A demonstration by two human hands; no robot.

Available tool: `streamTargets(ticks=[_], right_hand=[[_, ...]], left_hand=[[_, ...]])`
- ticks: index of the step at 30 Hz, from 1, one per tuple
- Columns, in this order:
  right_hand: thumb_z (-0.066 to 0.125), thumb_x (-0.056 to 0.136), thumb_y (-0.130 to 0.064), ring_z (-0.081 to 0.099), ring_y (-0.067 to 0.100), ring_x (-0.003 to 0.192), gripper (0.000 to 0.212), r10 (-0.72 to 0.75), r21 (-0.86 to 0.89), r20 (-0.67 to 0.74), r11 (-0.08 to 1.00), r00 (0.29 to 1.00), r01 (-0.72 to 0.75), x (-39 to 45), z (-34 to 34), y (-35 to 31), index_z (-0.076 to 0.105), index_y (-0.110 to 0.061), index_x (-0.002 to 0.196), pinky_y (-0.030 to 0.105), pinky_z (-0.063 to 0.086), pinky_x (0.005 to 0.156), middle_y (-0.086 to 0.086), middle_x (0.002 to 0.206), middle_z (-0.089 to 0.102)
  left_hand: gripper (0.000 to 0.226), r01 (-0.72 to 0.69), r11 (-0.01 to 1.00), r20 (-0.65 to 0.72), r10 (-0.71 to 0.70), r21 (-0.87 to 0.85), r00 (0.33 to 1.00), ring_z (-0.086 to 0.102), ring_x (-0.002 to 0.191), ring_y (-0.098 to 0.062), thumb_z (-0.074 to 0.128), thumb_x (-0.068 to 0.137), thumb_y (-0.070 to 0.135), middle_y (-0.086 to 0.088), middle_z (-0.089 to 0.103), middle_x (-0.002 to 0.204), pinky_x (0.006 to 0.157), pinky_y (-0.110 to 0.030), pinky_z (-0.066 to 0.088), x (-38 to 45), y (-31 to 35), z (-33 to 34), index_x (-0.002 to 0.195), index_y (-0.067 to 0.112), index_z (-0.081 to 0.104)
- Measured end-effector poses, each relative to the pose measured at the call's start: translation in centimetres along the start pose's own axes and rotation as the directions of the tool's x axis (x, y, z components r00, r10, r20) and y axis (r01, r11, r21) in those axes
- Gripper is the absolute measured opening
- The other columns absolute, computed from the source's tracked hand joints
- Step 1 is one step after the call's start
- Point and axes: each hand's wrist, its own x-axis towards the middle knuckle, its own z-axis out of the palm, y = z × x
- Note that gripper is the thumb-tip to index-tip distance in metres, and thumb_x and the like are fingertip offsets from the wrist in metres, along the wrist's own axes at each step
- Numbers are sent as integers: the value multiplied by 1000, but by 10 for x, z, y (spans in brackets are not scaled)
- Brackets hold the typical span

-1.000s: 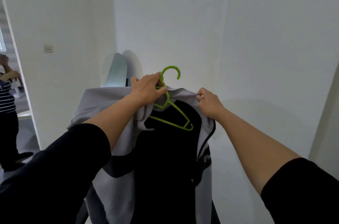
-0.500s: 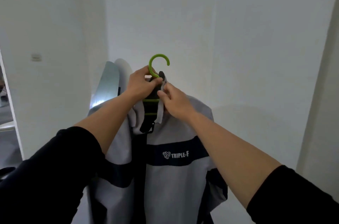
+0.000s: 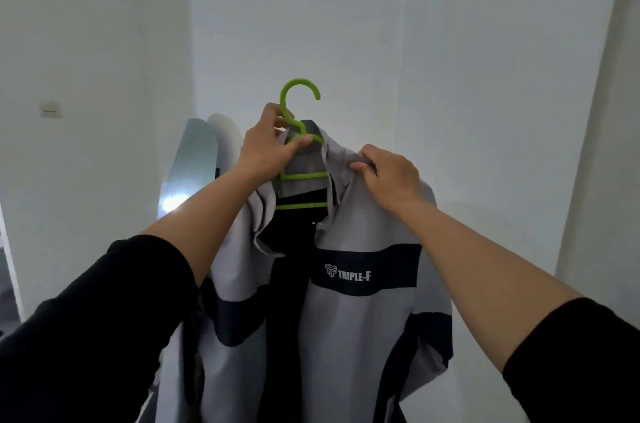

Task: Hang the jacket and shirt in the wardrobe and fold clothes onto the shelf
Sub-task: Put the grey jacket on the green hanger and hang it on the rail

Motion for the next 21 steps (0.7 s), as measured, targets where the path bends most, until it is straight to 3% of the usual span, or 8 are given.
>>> streamTargets(ticks=[3,6,8,11,13,17,21], right_hand=[[44,97,-39,46,22,70,28,53,-111,-92,992,994,-63,-2,-19,9,49,-15,83,30,29,60,0,77,54],[44,97,-40,50,26,72,31,131,-184,-192,969,973,-167,-6,-51,30,55,-12,90,30,30,61,5,83,62],[44,97,-39,51,27,75,31,177,-210,-240,950,954,-229,-13,-79,45,57,-11,92,31,32,62,8,88,64],[45,97,-37,46,23,74,28,238,-229,-294,923,926,-310,-29,-121,67,57,-12,94,30,30,63,8,91,65],[46,96,-37,46,23,74,28,265,-248,-319,903,910,-350,-42,-148,80,58,-12,93,30,29,63,7,88,63],[49,95,-37,49,23,76,28,309,-263,-361,871,880,-414,-69,-197,110,59,-12,90,29,29,64,6,86,62],[49,93,-41,57,31,92,29,363,-281,-384,830,849,-482,-96,-247,144,60,-15,100,35,40,74,10,98,63]], left_hand=[[71,-5,997,78,-1,77,997,53,106,-18,71,73,53,-1,52,117,93,-37,45,0,-5,12,128,20,41],[75,-33,994,148,18,103,989,54,108,-24,28,75,82,-3,56,114,98,-51,40,0,-11,28,119,24,47],[84,-129,979,216,94,155,972,53,110,-28,12,74,86,-4,57,113,97,-55,38,3,-7,39,119,25,47],[105,-380,863,335,268,334,903,41,122,-30,32,63,86,-10,44,129,101,-53,35,7,14,61,147,26,14],[123,-502,768,359,373,398,856,38,122,-30,45,54,86,-11,37,130,98,-52,36,7,35,82,150,25,-2],[115,-530,778,291,449,338,845,46,112,-33,70,63,63,-13,42,123,88,-48,40,3,92,125,150,17,12],[106,-564,802,296,499,199,815,51,111,-34,71,66,58,-13,46,122,86,-47,46,-7,145,162,148,15,20]])
